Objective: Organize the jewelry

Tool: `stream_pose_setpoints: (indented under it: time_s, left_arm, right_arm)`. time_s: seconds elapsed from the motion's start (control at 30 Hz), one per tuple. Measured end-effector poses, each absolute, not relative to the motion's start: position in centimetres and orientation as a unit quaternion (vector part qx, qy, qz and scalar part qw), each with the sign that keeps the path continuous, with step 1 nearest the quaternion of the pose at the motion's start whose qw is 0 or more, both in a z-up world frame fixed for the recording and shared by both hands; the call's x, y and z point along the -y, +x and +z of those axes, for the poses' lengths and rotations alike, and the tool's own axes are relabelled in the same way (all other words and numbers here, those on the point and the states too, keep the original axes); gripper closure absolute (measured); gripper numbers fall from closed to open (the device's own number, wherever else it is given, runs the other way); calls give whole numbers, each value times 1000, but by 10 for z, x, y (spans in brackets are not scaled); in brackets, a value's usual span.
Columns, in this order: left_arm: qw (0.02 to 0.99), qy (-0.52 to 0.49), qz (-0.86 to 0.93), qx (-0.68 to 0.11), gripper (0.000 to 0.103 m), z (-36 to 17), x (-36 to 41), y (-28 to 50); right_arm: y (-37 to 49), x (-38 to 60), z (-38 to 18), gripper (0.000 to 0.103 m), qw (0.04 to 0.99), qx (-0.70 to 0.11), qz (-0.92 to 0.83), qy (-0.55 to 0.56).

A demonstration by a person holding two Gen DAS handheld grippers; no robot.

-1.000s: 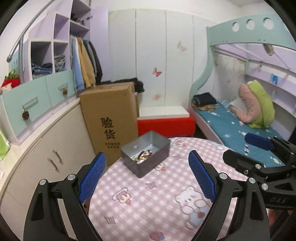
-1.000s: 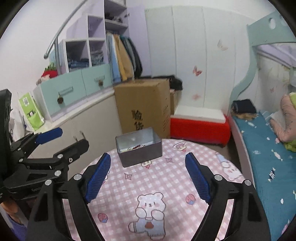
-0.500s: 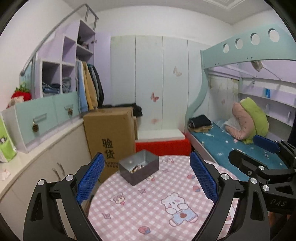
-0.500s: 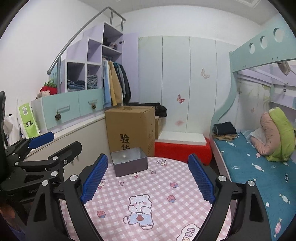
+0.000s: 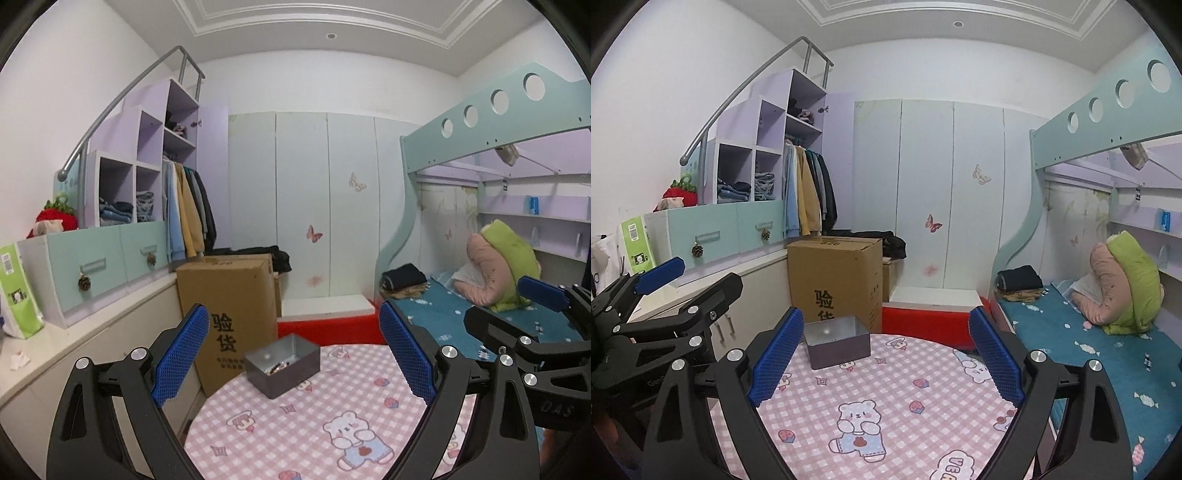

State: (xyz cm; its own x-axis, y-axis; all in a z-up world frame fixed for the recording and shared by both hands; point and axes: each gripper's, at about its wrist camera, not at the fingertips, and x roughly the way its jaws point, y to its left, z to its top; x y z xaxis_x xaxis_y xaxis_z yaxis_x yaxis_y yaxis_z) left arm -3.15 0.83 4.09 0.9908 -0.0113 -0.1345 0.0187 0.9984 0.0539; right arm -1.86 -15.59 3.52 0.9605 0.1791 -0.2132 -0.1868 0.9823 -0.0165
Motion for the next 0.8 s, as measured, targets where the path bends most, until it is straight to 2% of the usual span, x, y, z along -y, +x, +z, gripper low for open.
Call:
stream_pose_setpoints:
  time_s: [0.8]
  left_arm:
    - [998,34,-6,-59,13,37,-5,-27]
  right_arm:
    - [-17,161,31,14,990,-115,87,-13]
